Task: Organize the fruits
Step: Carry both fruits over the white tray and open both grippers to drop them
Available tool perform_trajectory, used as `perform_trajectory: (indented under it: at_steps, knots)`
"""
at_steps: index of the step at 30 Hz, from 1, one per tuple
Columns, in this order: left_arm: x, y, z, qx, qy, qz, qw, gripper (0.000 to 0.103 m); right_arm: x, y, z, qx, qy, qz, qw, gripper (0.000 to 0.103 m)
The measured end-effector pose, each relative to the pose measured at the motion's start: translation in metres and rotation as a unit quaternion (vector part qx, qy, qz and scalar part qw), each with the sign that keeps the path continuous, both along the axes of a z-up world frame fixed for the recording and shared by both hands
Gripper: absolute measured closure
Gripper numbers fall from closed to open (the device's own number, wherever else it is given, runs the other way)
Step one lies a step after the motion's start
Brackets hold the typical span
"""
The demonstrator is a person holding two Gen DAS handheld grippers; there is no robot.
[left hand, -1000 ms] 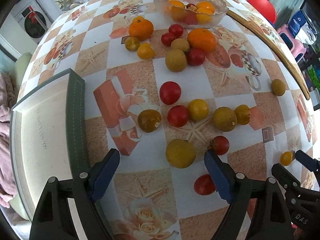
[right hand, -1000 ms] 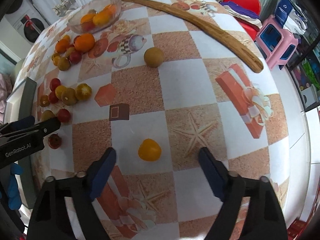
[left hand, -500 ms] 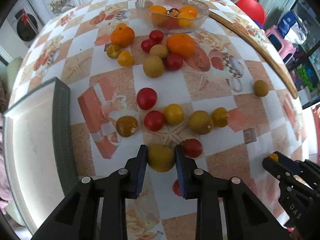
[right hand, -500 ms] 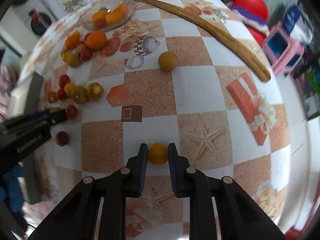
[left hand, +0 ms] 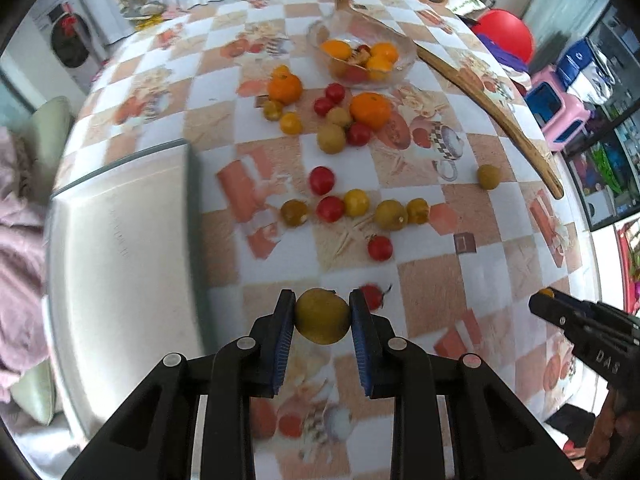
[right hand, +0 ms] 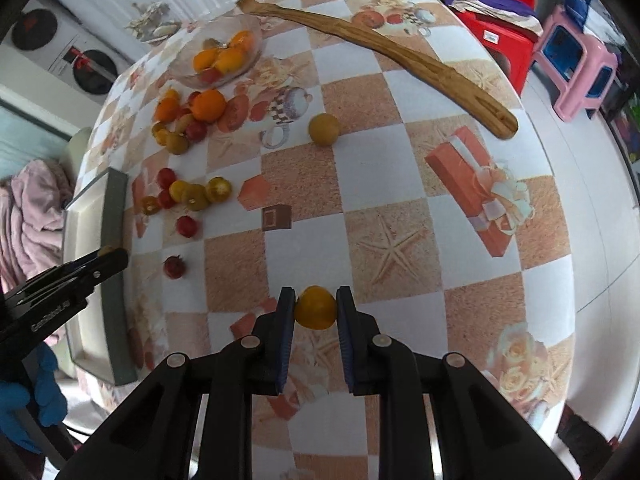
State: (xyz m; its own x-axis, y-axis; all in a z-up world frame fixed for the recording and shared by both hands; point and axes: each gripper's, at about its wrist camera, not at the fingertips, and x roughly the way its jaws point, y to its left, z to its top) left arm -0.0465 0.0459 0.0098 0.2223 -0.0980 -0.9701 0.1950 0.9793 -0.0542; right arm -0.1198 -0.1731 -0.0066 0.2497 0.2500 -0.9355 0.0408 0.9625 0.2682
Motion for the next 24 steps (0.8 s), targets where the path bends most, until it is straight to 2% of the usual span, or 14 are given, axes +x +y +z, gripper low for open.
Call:
perform_trajectory:
  at_steps: [5, 12, 16, 24]
  knots:
    - [-0.026, 0.033, 0.027, -0.001, -0.005, 0.045, 0.999, 0.074, -0.002, 0.022, 0.028, -0.003, -0.011, 0.061, 0.998, 0.08]
    - [-0.042, 0.088, 0.041, 0.004, -0.011, 0.056, 0.9983, 0.074, -0.011, 0.08, 0.063, 0.004, -0.037, 0.094, 0.995, 0.08]
    - [-0.045, 0.128, 0.045, 0.016, -0.02, 0.049, 0.9985, 0.074, -0.014, 0.129, 0.065, 0.019, -0.031, 0.103, 0.994, 0.08]
    - [-0.049, 0.19, 0.02, 0.029, -0.003, 0.061, 0.9977, 0.074, -0.014, 0.22, 0.05, 0.024, -0.002, 0.154, 0.988, 0.08]
